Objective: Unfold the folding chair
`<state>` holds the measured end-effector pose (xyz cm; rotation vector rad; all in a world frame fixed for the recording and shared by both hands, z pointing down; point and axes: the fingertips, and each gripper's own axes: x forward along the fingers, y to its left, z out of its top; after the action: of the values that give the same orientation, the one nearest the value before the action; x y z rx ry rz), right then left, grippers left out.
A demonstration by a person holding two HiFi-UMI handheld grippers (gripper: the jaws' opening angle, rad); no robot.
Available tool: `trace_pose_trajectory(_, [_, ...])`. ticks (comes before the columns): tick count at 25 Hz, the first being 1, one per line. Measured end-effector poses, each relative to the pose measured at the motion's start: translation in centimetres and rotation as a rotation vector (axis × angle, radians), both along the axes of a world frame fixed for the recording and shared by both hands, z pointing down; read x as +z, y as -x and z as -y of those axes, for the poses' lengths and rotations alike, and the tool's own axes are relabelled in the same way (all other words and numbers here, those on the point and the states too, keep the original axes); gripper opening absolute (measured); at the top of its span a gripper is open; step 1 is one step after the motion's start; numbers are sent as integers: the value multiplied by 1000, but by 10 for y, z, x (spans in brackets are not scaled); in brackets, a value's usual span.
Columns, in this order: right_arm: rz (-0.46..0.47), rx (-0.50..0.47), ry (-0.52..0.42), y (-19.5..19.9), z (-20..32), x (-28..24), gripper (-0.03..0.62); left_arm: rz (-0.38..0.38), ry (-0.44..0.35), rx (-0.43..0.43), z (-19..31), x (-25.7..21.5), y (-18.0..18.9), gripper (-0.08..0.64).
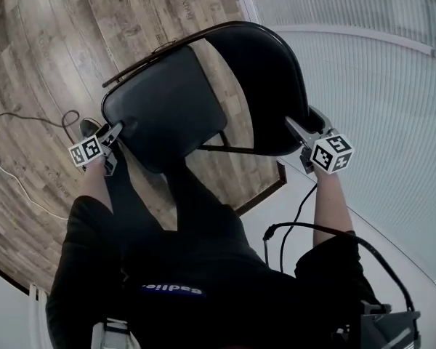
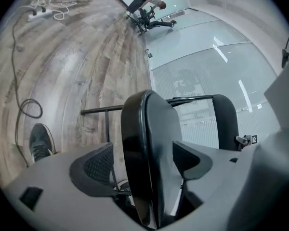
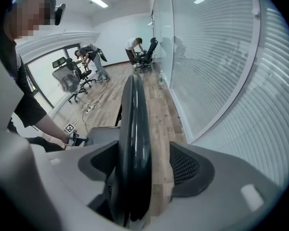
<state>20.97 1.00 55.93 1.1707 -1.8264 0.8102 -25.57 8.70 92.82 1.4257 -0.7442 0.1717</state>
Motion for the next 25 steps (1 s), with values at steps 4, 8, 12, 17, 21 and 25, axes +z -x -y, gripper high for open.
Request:
trace_pose_trajectory(4, [-44,46,-62,-23,-9,-25,302,36,-15,36,-1,-34,3,367])
trace_pose_trajectory(8, [-53,77,-128,-25,-35,-65,299,26,-79,131,-1,-101,-26,366])
trace_pose_trajectory(12, [23,63,-237,24,-44,-97,249,-21,-258,197,49,-199,-57,365])
trace_pose_trajectory(17, [227,16,-280,86,-75,-124,200,-132,-488,270,57,-352,-132,361])
trace_pose_trajectory(21, [361,-15,-323,117,-83,-141,166,-168,-659,379,36,-455,-185,339])
trace_pose_trajectory(25, [433,-104,-338,146,-87,-164,142,-197,-801,420,19,-542,-222,280])
